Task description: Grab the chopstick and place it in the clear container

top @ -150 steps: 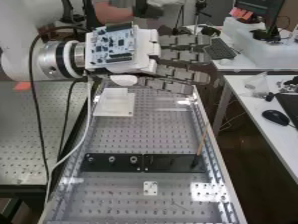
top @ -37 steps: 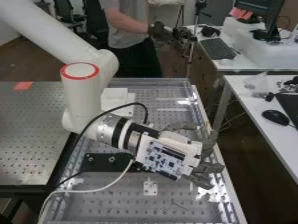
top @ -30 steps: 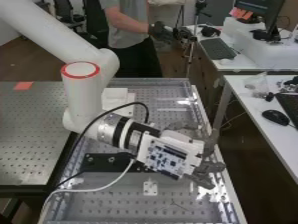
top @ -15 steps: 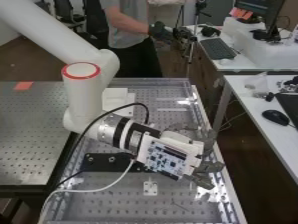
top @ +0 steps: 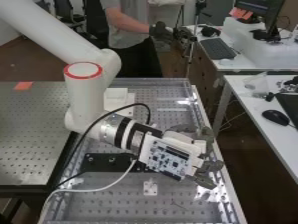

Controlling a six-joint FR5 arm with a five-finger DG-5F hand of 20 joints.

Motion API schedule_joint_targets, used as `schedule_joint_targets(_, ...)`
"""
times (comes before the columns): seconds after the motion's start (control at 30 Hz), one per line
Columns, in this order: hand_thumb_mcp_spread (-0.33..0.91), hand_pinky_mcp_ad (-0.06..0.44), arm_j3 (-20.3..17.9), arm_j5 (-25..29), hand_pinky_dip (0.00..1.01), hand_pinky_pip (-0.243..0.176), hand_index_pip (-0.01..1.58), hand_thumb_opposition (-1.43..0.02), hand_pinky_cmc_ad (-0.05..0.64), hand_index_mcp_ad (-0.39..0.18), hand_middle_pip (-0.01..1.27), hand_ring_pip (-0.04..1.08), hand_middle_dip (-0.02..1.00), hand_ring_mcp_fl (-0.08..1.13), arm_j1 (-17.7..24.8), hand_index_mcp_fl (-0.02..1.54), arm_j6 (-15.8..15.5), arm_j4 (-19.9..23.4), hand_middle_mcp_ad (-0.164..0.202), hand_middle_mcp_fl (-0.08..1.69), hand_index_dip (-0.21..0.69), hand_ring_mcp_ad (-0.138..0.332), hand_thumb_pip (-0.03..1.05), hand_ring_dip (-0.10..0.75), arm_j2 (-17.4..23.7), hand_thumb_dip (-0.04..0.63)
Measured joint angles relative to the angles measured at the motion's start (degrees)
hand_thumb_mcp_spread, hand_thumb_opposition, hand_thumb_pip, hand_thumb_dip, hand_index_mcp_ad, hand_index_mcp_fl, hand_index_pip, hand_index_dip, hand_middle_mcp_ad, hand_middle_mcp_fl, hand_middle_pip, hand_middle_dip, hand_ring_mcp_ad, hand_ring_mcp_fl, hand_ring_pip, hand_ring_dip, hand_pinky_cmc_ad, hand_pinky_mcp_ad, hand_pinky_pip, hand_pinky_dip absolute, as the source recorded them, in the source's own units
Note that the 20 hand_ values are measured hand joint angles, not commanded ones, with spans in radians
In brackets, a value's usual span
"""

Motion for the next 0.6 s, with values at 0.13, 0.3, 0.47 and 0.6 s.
schedule_joint_targets(0.13,0.72,0.25,0.56,0.02,0.15,-0.061,0.77,-0.98,0.309,-0.321,0.28,0.12,0.68,0.49,0.01,0.92,-0.4,-0.47,0.077,1.03,0.316,0.07,0.43,0.41,-0.24,0.29)
schedule_joint_targets(0.3,0.75,0.25,1.21,-0.16,0.15,-0.059,0.77,-0.99,0.314,-0.328,0.31,0.11,0.7,0.49,-0.01,0.95,-1.18,-1.12,0.075,1.06,0.328,0.073,0.43,0.414,-0.41,0.29)
schedule_joint_targets(0.47,0.75,0.25,1.81,-0.52,0.15,-0.065,0.72,-0.98,0.328,-0.328,0.29,0.11,0.7,0.51,-0.12,0.96,-1.96,-1.83,0.075,1.06,0.332,0.073,0.41,0.415,-0.51,0.29)
schedule_joint_targets(0.6,0.67,0.25,2.11,-0.71,0.15,-0.049,0.63,-0.96,0.326,-0.328,0.28,0.11,0.7,0.49,-0.24,0.88,-2.38,-2.34,0.075,1.05,0.332,0.07,0.42,0.415,-0.53,0.29)
